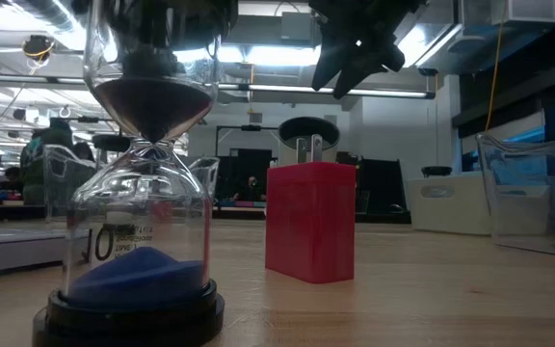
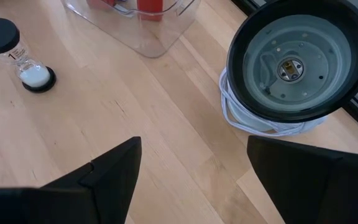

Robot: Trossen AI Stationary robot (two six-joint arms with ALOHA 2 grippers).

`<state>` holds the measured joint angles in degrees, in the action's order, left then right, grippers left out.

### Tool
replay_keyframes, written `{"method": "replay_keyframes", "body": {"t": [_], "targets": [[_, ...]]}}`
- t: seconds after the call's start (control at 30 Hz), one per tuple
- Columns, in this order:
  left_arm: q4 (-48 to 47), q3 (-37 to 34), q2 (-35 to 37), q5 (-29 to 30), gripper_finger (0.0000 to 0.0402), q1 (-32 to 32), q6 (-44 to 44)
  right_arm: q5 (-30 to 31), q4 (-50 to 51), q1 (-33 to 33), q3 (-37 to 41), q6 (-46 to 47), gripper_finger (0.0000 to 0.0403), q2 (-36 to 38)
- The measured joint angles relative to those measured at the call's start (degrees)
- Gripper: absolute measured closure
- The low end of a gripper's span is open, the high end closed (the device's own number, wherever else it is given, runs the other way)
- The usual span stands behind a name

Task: Pick & Place Office items
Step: Move the white hourglass to the top middle of the table

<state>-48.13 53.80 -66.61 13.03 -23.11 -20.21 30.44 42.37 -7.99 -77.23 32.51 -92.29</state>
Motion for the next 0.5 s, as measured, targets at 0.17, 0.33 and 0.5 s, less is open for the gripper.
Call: {"method": "replay_keyframes", "body": {"t": [0.17, 0.33, 0.5], "targets": [[0.43, 2.21, 1.43, -1.00, 0.0232, 5.54, -1.39, 0.00, -0.09, 0.00, 0.00, 0.00, 0.0106, 0.00], [-0.20, 1.89, 3.05, -1.17, 0.0239, 13.59, -2.78, 0.00, -0.22, 0.00, 0.00, 0.00, 0.0106, 0.00], [-0.12, 1.89, 3.17, -0.93, 0.0242, 21.51, -4.68, 0.00, -0.22, 0.00, 0.00, 0.00, 0.0106, 0.01]]}}
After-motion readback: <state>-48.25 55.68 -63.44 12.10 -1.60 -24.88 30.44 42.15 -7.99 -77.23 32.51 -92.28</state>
